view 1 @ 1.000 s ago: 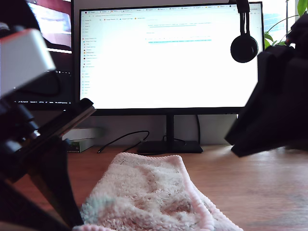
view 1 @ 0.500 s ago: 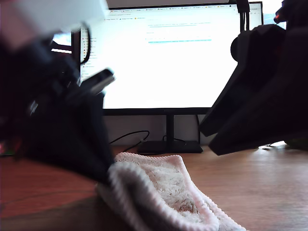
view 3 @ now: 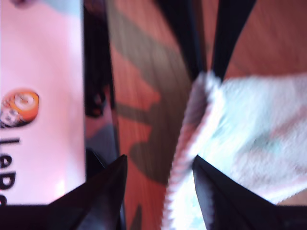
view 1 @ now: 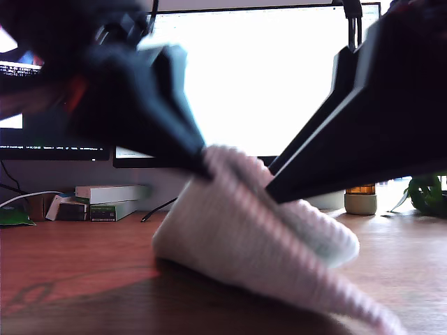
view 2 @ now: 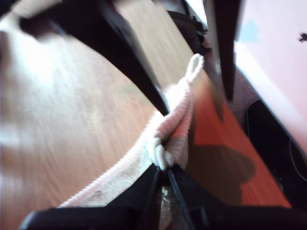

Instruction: Fold the tea towel to a neat square and place it to the right

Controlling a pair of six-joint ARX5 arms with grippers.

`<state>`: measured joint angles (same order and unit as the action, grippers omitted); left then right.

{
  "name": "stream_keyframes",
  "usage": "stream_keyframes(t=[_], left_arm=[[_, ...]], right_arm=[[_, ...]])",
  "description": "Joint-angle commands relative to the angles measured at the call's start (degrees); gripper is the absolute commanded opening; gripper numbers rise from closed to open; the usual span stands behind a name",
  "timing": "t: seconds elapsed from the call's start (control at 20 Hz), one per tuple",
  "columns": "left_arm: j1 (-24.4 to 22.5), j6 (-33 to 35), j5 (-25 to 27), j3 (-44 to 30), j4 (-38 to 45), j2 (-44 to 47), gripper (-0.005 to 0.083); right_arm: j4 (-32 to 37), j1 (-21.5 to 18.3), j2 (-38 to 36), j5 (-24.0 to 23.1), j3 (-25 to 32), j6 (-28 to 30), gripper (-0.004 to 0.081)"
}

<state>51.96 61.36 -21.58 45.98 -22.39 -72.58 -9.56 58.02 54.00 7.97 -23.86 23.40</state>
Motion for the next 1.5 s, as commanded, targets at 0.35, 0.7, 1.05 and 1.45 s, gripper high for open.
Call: stream_keyframes(t=[0.35,0.7,1.05,1.45], left_arm=[[-0.09,-2.51,-0.50,-0.28,-1.79,-0.46,-0.0024],[-0.46,-4.39,-0.42,-0.17,-3.30,-0.46,-0.0024],[-1.60,-4.55,0.55,-0.17,-9.44,-0.46,-0.0024],[-0.31,-19.04,-5.44,-0.17,-19.17,-0.44,-0.0024]], right_arm=[[1.42,0.83,8.00,-6.08,0.61,-1.05,0.0404],[1.01,0.81,9.97,-7.56,0.59,-0.37,0.0087],[-6.51,0.85,9.90,-6.29,-3.08,0.57,-0.0011],[-31.50,0.85,9.92,6.47,-17.49,-5.51,-0.0011]])
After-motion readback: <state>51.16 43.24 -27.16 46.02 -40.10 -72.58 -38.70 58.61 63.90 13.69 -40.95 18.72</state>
